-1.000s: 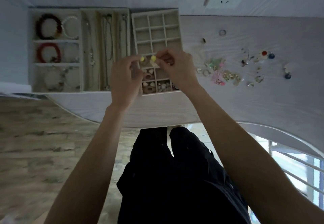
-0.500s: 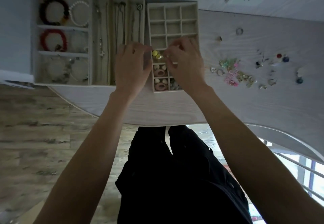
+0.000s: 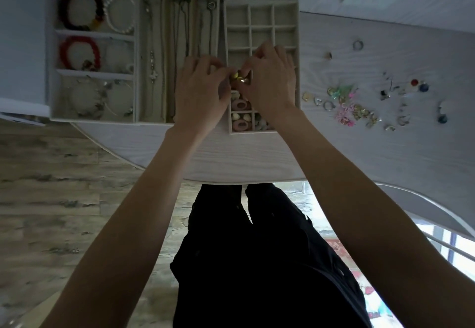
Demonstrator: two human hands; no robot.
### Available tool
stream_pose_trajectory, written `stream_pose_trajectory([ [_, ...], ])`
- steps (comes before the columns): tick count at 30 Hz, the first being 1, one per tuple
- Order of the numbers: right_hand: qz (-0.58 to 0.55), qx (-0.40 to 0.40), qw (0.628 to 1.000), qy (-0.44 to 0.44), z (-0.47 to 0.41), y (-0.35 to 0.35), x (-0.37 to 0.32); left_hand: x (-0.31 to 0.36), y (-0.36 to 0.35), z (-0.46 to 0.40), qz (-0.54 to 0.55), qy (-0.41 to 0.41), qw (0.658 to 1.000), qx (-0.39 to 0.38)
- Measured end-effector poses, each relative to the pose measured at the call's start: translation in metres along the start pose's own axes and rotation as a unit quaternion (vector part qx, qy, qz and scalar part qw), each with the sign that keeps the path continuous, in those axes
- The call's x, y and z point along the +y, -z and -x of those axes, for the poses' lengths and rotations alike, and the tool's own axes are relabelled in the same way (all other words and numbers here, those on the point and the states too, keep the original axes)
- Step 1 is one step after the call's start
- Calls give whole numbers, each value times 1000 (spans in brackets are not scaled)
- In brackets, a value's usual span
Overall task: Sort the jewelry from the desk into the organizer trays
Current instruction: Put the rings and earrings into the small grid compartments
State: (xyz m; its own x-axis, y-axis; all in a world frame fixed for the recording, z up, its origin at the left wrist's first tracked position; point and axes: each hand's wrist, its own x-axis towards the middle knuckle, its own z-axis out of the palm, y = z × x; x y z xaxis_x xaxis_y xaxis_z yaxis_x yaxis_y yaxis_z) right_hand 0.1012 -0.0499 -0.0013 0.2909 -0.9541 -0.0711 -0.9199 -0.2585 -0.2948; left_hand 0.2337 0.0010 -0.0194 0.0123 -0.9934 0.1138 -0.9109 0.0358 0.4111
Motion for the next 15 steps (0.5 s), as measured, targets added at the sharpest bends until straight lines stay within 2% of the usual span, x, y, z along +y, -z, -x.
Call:
stream_pose_trajectory([
  [3, -11, -6, 1000, -8, 0, 2, 1, 0, 1, 0, -6, 0, 1000, 2],
  [9, -136, -3, 990, -43, 1, 3, 13, 1, -1, -1, -7, 9, 1000, -3],
  [15, -172, -42, 984, 14, -1, 4, 15, 1, -1, -1, 1, 14, 1000, -7],
])
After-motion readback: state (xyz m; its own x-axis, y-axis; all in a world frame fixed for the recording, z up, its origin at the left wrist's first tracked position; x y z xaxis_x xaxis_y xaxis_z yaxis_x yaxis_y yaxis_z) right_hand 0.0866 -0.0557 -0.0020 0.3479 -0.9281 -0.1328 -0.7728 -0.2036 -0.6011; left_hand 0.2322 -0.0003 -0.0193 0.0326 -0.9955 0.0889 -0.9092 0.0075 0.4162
